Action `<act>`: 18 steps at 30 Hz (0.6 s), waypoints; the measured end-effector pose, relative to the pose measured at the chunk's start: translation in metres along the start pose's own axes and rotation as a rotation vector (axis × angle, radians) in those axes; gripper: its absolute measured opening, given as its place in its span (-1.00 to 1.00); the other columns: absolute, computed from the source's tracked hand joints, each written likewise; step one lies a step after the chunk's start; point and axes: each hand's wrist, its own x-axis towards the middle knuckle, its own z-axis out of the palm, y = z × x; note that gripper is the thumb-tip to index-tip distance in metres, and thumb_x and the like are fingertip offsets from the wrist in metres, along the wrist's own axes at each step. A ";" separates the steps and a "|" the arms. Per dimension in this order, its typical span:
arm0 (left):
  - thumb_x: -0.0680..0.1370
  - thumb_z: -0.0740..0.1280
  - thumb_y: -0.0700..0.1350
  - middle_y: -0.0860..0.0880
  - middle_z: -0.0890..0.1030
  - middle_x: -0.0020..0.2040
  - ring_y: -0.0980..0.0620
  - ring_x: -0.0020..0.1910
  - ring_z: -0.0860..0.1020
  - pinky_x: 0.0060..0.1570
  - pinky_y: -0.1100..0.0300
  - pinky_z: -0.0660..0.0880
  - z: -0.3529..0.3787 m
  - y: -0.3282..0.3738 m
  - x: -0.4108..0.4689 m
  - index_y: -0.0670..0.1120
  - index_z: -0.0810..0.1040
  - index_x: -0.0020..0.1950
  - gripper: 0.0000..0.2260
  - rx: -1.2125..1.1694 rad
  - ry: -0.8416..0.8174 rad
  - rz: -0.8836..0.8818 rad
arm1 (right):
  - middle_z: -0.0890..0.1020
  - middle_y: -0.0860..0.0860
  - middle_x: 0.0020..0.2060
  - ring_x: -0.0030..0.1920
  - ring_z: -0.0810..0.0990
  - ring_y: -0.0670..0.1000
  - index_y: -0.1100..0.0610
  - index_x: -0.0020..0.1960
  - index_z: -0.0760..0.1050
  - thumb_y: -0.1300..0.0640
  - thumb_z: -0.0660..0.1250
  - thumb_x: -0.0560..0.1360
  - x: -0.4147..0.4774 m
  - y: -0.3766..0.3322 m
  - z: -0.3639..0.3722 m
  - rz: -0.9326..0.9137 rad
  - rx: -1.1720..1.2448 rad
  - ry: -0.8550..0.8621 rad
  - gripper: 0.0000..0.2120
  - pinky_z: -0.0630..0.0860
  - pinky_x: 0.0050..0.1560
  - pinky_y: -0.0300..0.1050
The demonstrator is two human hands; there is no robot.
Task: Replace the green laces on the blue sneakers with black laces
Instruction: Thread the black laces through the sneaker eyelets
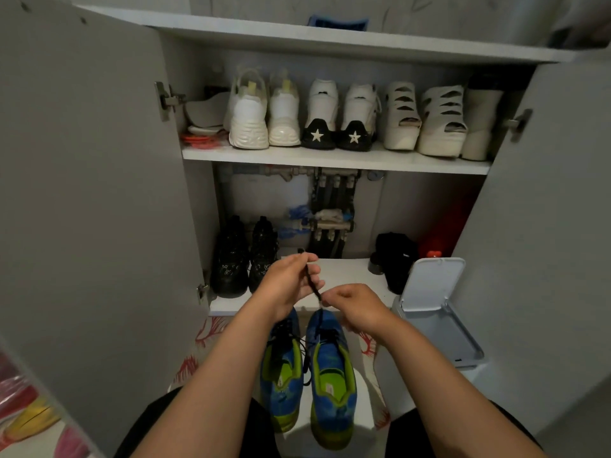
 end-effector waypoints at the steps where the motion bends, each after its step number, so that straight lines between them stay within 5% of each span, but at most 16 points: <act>1: 0.68 0.17 -0.11 0.03 0.53 -0.37 0.10 -0.44 0.45 -0.36 0.21 0.50 0.001 0.000 0.001 -0.16 0.53 0.12 -0.81 0.029 -0.003 -0.010 | 0.67 0.01 -0.18 -0.44 0.47 -0.02 0.08 0.09 0.65 0.10 0.33 0.59 0.000 0.003 -0.002 0.001 -0.017 0.026 -0.84 0.41 -0.44 -0.22; 4: 0.65 0.18 -0.05 0.09 0.41 -0.41 0.14 -0.50 0.30 -0.52 0.28 0.26 0.003 0.000 -0.002 -0.07 0.60 0.05 -0.79 0.412 -0.064 -0.018 | 0.57 -0.01 0.26 -0.03 0.56 -0.09 0.04 0.38 0.48 0.15 0.33 0.58 0.001 0.010 -0.009 -0.063 -0.081 0.110 -0.63 0.47 0.02 -0.20; 6: 0.61 0.22 -0.02 0.14 0.45 -0.42 0.16 -0.49 0.34 -0.51 0.32 0.27 0.007 -0.001 -0.005 0.01 0.65 -0.06 -0.78 0.727 -0.132 0.018 | 0.48 -0.11 0.32 0.27 0.44 -0.16 -0.06 0.46 0.39 0.19 0.32 0.58 0.000 0.008 -0.014 -0.155 -0.100 0.130 -0.52 0.37 0.26 -0.20; 8: 0.60 0.26 0.00 0.13 0.52 -0.36 0.17 -0.38 0.43 -0.36 0.26 0.37 0.011 -0.004 -0.006 0.04 0.65 -0.15 -0.78 0.952 -0.201 0.077 | 0.45 -0.19 0.30 0.34 0.39 -0.21 -0.12 0.49 0.37 0.23 0.33 0.57 -0.002 0.007 -0.016 -0.221 -0.096 0.089 -0.46 0.37 0.33 -0.19; 11: 0.60 0.27 0.01 0.04 0.54 -0.28 0.09 -0.25 0.48 -0.21 0.13 0.39 0.011 -0.010 -0.004 0.05 0.61 -0.24 -0.76 1.145 -0.213 0.143 | 0.60 -0.09 0.13 0.10 0.58 -0.19 -0.04 0.38 0.50 0.27 0.34 0.54 -0.003 0.006 -0.016 -0.246 -0.162 0.019 -0.55 0.47 0.15 -0.26; 15: 0.57 0.29 -0.02 0.09 0.53 -0.28 0.13 -0.25 0.48 -0.28 0.20 0.35 0.006 -0.009 0.000 0.08 0.61 -0.26 -0.78 1.203 -0.169 0.144 | 0.67 -0.03 -0.08 -0.14 0.57 -0.15 0.07 0.12 0.64 0.14 0.34 0.58 -0.005 0.009 -0.020 -0.223 -0.340 0.026 -0.84 0.41 -0.16 -0.41; 18: 0.56 0.29 -0.02 0.07 0.59 -0.16 0.07 -0.13 0.54 -0.20 0.21 0.42 -0.002 -0.006 -0.001 0.07 0.64 -0.23 -0.80 1.220 -0.097 0.147 | 0.65 0.02 -0.29 -0.36 0.55 -0.22 0.15 -0.14 0.65 0.11 0.35 0.58 -0.008 0.013 -0.029 -0.139 -0.294 0.010 -0.82 0.38 -0.37 -0.46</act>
